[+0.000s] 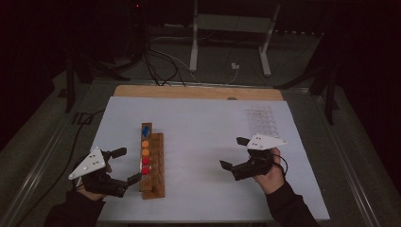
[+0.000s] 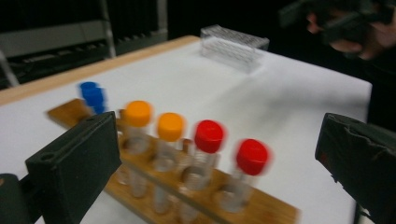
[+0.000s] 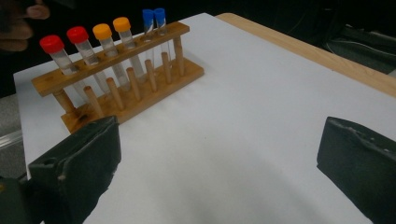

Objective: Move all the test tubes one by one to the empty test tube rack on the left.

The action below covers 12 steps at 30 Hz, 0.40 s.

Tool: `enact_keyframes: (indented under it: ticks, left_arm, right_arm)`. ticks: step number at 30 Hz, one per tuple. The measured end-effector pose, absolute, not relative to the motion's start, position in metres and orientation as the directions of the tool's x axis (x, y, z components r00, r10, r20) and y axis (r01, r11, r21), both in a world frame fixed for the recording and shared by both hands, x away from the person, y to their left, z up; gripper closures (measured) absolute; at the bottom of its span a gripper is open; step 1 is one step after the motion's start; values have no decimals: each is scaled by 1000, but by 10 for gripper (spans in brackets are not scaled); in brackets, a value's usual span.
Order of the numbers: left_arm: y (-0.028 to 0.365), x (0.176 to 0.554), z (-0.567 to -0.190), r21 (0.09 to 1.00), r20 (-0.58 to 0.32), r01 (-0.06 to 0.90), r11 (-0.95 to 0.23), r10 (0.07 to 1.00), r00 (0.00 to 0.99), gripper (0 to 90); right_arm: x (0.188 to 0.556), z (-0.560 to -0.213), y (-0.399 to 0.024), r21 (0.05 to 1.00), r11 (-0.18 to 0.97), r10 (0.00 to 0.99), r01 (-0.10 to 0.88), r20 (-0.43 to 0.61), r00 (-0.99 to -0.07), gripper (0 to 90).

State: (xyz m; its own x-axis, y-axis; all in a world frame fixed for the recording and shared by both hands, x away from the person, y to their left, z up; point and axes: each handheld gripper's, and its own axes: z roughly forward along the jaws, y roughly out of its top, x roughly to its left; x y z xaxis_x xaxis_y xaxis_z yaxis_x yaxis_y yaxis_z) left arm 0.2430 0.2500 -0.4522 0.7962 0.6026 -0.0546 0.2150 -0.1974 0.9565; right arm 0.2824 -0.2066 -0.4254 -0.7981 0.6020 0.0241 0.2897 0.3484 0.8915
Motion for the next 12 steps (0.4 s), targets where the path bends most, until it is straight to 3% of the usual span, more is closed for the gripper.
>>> enact_keyframes:
  ticks: [12]
  left_arm:
    - [256,245,-491,949,-47,226,-221,610,791,8]
  right_arm:
    - [285,-433,-210,889,353,612,291,16,-791,0]
